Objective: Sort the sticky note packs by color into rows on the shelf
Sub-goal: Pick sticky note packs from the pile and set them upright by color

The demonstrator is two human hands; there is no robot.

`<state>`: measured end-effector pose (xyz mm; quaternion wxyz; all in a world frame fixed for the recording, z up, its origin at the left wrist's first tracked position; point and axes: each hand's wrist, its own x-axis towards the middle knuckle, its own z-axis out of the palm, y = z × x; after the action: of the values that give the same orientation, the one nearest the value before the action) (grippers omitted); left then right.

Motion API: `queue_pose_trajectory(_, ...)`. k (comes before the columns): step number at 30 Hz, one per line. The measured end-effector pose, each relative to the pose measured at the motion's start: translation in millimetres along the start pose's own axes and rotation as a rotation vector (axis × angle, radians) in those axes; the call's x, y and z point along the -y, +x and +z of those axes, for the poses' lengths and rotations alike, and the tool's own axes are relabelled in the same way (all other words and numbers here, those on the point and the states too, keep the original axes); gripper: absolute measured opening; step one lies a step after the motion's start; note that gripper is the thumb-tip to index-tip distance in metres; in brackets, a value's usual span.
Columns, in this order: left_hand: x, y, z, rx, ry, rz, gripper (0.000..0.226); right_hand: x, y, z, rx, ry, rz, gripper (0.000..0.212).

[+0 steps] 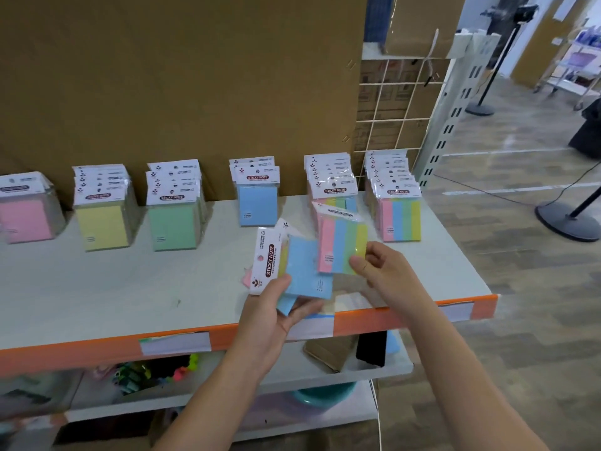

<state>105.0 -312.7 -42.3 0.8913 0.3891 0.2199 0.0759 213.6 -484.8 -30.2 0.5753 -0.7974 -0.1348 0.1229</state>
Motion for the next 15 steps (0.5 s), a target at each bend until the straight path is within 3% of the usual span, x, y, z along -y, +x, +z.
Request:
queue_pose_trajectory(3, -2.9, -2.1, -3.7, -0.043, 0.052, 0.043, 0.02, 8.3, 12.9, -3.4, 0.153, -0.086, -0.069, 0.008)
queue_pose_trajectory(5, -6.1, -3.5, -4.3, -0.069, 0.096, 0.077, 0.026, 8.6, 18.6, -4.2, 0.165, -0.14, -0.095, 0.01)
queue_pose_trajectory(7, -7.7, -3.8, -6.2, -0.092, 0.132, 0.087, 0.03, 4.3, 25.5, -6.6, 0.085, -0.175, -0.101, 0.006)
queue_pose_trajectory(11, -7.6, -5.4, -11.2, -0.113, 0.158, 0.101, 0.024, -5.3, 52.6, -9.7, -0.147, -0.248, -0.039, 0.018)
queue_pose_trajectory(15, -2.1, -10.2, -13.1, -0.103, 0.191, 0.101, 0.027, -17.1, 72.2, -0.4, -0.2, -0.419, 0.039, 0.015)
